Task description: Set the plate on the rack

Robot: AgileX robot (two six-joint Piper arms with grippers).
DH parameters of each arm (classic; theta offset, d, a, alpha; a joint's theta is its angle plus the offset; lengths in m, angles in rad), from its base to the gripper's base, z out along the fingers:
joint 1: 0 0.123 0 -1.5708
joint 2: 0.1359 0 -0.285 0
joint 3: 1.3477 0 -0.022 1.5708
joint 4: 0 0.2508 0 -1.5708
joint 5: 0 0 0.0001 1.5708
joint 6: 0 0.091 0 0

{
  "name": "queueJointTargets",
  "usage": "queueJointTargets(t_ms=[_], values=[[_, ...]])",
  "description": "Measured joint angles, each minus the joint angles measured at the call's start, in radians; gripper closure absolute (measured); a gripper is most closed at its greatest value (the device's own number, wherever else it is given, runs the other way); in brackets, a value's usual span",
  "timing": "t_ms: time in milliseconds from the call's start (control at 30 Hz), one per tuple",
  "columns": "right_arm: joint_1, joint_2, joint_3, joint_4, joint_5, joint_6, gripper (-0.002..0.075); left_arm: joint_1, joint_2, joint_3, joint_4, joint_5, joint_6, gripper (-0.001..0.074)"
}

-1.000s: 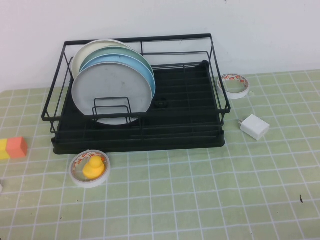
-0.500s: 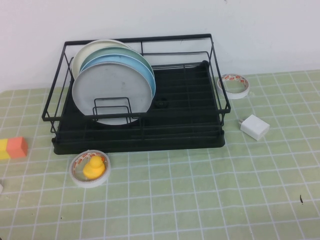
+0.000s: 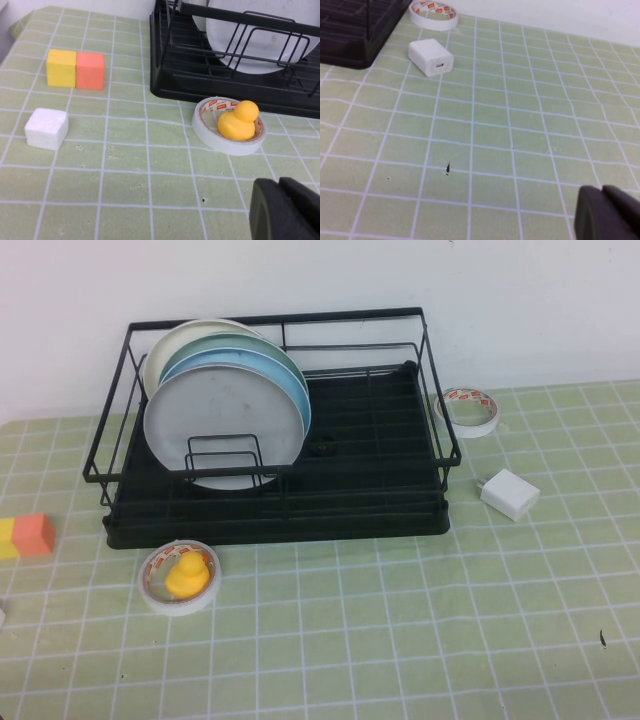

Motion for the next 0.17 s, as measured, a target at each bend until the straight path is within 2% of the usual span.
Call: queueJointTargets(t_ms=[167], values=[[0.000, 0.000, 0.000, 0.000, 0.000, 0.000, 0.0728, 0.000, 0.000, 0.000, 0.000, 0.000, 0.000, 0.0736]])
